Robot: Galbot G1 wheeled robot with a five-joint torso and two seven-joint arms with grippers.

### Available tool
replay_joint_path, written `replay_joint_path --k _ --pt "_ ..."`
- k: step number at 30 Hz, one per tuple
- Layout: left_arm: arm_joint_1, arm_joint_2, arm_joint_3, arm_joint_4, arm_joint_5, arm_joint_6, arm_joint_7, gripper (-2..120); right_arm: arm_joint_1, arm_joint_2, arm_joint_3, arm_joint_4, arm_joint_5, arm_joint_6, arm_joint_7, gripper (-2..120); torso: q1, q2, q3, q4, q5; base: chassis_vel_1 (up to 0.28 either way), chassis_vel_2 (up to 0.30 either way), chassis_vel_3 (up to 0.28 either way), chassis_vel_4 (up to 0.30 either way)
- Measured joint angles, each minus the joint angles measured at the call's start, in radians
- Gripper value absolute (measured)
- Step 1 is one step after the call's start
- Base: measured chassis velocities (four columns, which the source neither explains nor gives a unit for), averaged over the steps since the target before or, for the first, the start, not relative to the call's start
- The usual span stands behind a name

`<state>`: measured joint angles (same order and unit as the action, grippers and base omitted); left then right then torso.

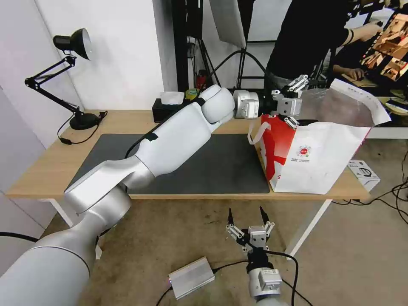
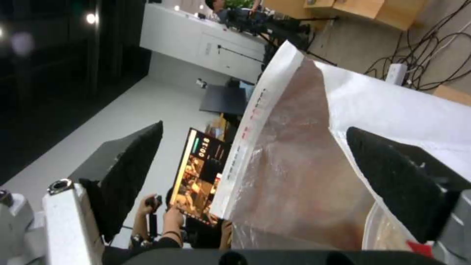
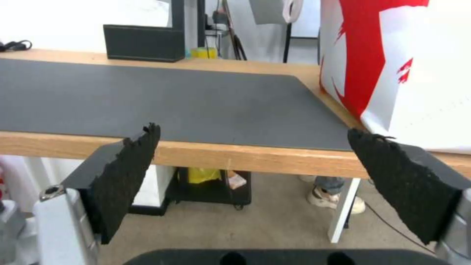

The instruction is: Pick up the trash from the table and place it into the takeout bag.

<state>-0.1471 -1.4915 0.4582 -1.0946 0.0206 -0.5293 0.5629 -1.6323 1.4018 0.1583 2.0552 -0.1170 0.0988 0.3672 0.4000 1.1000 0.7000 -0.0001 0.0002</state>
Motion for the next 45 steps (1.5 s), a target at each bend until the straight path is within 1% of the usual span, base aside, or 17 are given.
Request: replay_joint_path --k 10,17,21,24,25,27,28,30,32,33,36,42,45 --pt "-0.015 0.014 -0.008 -0.015 -0.020 0.004 0.001 100 -0.003 0.004 0.004 0.010 -0.001 -0.001 0.000 97 0.000 0.000 0.000 0.0001 -0.0002 0.000 0.000 0.000 0.000" --pt "-0.032 0.032 -0.053 -0.018 -0.032 0.006 -0.002 100 -0.006 0.005 0.007 0.017 -0.001 -0.004 0.000 97 0.000 0.000 0.000 0.0001 -0.0003 0.000 0.000 0.000 0.000" --pt "-0.034 0.057 -0.085 -0.020 -0.049 0.011 -0.010 100 -0.006 0.005 0.012 0.025 -0.001 -0.005 0.000 97 0.000 0.000 0.000 0.0000 -0.0003 0.000 0.000 0.000 0.000" --pt "-0.032 0.102 -0.110 -0.036 -0.081 0.029 -0.037 100 -0.006 0.003 0.020 0.031 0.001 -0.006 0.000 97 0.000 0.000 0.000 0.0003 -0.0004 0.000 0.000 0.000 0.000" --pt "-0.032 0.102 -0.110 -0.036 -0.081 0.029 -0.037 100 -0.006 0.003 0.020 0.031 0.001 -0.006 0.000 97 0.000 0.000 0.000 0.0003 -0.0004 0.000 0.000 0.000 0.000" --pt "-0.027 0.135 -0.127 -0.050 -0.106 0.041 -0.054 100 -0.006 0.000 0.024 0.032 0.002 -0.006 0.000 97 0.000 0.000 0.000 0.0003 -0.0005 0.000 0.000 0.000 0.000" --pt "-0.027 0.135 -0.127 -0.050 -0.106 0.041 -0.054 100 -0.006 0.000 0.024 0.032 0.002 -0.006 0.000 97 0.000 0.000 0.000 0.0003 -0.0005 0.000 0.000 0.000 0.000" --pt "-0.020 0.162 -0.138 -0.062 -0.137 0.057 -0.071 100 -0.006 -0.002 0.027 0.032 0.002 -0.006 0.001 97 0.000 0.000 0.000 0.0003 -0.0004 0.000 0.000 0.000 0.000" --pt "-0.012 0.179 -0.149 -0.068 -0.168 0.069 -0.090 100 -0.006 -0.003 0.028 0.033 0.003 -0.006 0.001 97 0.000 0.000 0.000 0.0004 -0.0004 0.000 0.000 0.000 0.000" --pt "-0.012 0.179 -0.149 -0.068 -0.168 0.069 -0.090 100 -0.006 -0.003 0.028 0.033 0.003 -0.006 0.001 97 0.000 0.000 0.000 0.0004 -0.0004 0.000 0.000 0.000 0.000" --pt "0.003 0.201 -0.178 -0.080 -0.229 0.095 -0.119 100 -0.004 -0.003 0.030 0.036 0.005 -0.006 0.002 97 0.000 0.000 0.000 0.0001 -0.0002 0.000 0.000 0.000 0.000" --pt "0.020 0.230 -0.224 -0.094 -0.277 0.124 -0.147 100 -0.003 -0.003 0.032 0.037 0.007 -0.007 0.003 97 0.000 0.000 0.000 0.0002 -0.0003 0.000 0.000 0.000 0.000" --pt "0.042 0.269 -0.234 -0.138 -0.337 0.166 -0.187 100 -0.003 -0.007 0.035 0.037 0.009 -0.007 0.004 98 0.000 0.000 0.000 0.0002 -0.0003 0.000 0.000 0.000 0.000"
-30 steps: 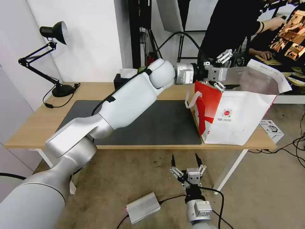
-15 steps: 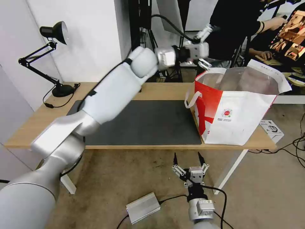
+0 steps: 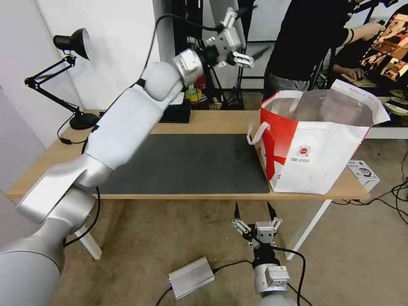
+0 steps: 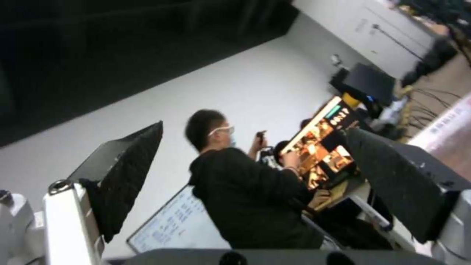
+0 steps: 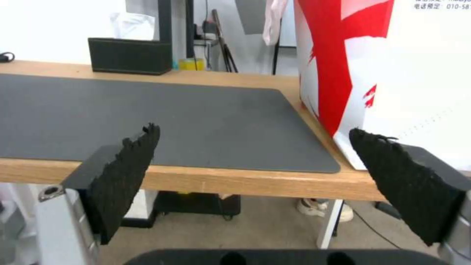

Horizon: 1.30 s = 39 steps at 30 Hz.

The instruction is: Pick up the trash from the table and place it into the takeout bag.

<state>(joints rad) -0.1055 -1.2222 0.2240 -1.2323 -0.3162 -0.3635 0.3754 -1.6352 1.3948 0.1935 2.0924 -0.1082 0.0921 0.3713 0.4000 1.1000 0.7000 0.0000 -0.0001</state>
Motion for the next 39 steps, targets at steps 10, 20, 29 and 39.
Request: replay_joint_path --k 10,20,29,39 --pt "0.147 0.136 -0.079 -0.183 -0.105 0.142 -0.151 100 0.007 -0.010 0.012 0.013 0.017 -0.007 0.000 97 0.000 0.000 0.000 0.0000 0.0000 0.000 0.000 0.000 0.000" --pt "0.413 0.298 -0.298 -0.376 -0.133 0.223 -0.231 100 0.008 -0.022 0.026 0.030 0.033 -0.028 -0.001 98 0.000 0.000 0.000 0.0003 -0.0003 0.000 0.000 0.000 0.000" --pt "0.755 0.358 -0.525 -0.537 -0.140 0.231 -0.270 100 0.012 -0.033 0.034 0.036 0.043 -0.043 -0.004 98 0.000 0.000 0.000 0.0002 -0.0002 0.000 0.000 0.000 0.000" --pt "1.046 0.291 -0.728 -0.666 -0.118 0.234 -0.282 100 0.015 -0.045 0.039 0.036 0.049 -0.046 -0.005 98 0.000 0.000 0.000 -0.0001 0.0002 0.000 0.000 0.000 0.000"
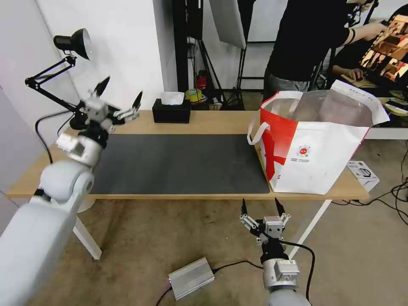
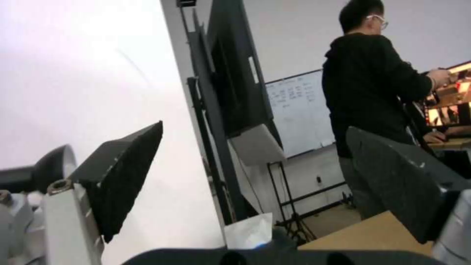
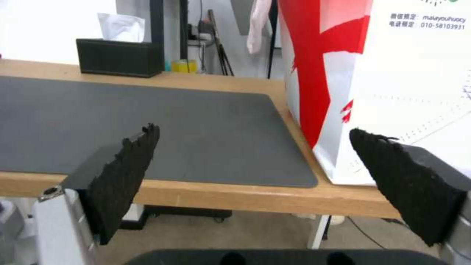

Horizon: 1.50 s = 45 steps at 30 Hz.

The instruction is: Pick up the trash from the table and place it into the takeout bag.

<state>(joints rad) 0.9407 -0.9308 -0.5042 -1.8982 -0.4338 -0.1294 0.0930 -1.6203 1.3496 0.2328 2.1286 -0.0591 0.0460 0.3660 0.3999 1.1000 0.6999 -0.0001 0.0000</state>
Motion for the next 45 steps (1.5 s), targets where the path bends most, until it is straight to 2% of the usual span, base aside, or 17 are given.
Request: replay_joint_path --k 5,9,19,28,42,45 --pt "0.091 -0.025 -0.042 -0.051 0.005 0.016 -0.012 100 0.000 -0.002 0.003 0.005 0.003 -0.001 -0.001 98 0.000 0.000 0.000 0.0000 0.0000 0.000 0.000 0.000 0.000" --pt "0.209 -0.081 -0.097 -0.121 0.019 0.025 -0.025 100 0.000 -0.010 0.003 0.013 0.007 -0.002 -0.002 98 0.000 0.000 0.000 0.0000 0.0001 0.000 0.000 0.000 0.000" --pt "0.436 -0.207 -0.176 -0.215 0.100 0.003 -0.028 100 0.004 -0.027 0.002 0.019 0.018 -0.003 -0.002 98 0.000 0.000 0.000 0.0001 0.0001 0.000 0.000 0.000 0.000" --pt "0.567 -0.287 -0.197 -0.273 0.186 -0.029 -0.054 100 0.000 -0.039 0.003 0.024 0.024 -0.003 -0.004 98 0.000 0.000 0.000 0.0000 0.0000 0.000 0.000 0.000 0.000" --pt "0.686 -0.402 -0.179 -0.298 0.288 -0.091 -0.103 100 -0.019 -0.048 0.014 0.044 0.025 0.000 -0.005 98 0.000 0.000 0.000 0.0000 0.0001 0.000 0.000 0.000 0.000" --pt "0.726 -0.443 -0.157 -0.300 0.320 -0.121 -0.120 100 -0.023 -0.049 0.017 0.049 0.025 0.000 -0.005 98 0.000 0.000 0.000 0.0000 0.0001 0.000 0.000 0.000 0.000"
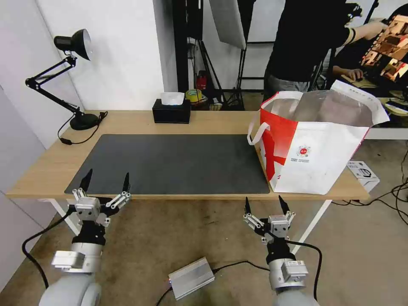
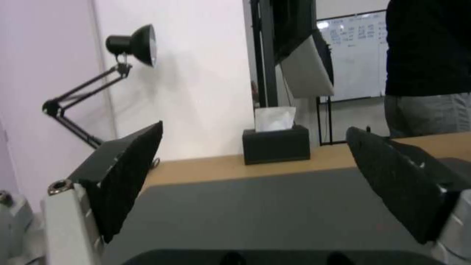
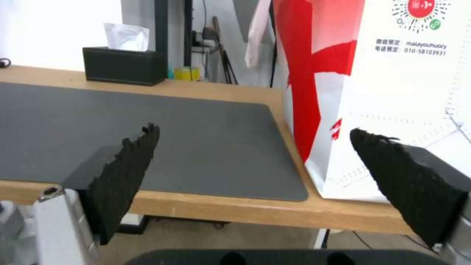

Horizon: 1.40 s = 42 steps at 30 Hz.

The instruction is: Pick up the trash from the table and place it into the takeout bag.

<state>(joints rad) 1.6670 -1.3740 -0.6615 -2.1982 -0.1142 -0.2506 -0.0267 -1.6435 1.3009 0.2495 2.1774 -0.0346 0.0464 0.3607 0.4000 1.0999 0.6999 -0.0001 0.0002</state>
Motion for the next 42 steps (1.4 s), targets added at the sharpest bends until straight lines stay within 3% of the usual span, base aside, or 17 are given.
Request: replay_joint_path --k 8,23,42 --pt "0.069 -0.063 0.038 0.030 0.037 -0.073 -0.029 100 -0.006 0.008 0.001 0.002 -0.003 0.000 -0.001 98 0.000 0.000 0.000 0.0002 -0.0001 0.000 0.000 0.000 0.000" --pt "0.128 -0.075 0.063 0.080 0.078 -0.162 -0.071 100 -0.025 0.035 0.004 0.005 -0.024 0.000 -0.002 100 0.000 0.000 0.000 0.0001 -0.0001 0.000 0.000 0.000 0.000" --pt "0.137 -0.086 0.072 0.096 0.111 -0.198 -0.070 100 -0.037 0.049 0.002 0.001 -0.039 0.005 -0.013 100 0.000 0.000 0.000 0.0001 -0.0002 0.000 0.000 0.000 0.000"
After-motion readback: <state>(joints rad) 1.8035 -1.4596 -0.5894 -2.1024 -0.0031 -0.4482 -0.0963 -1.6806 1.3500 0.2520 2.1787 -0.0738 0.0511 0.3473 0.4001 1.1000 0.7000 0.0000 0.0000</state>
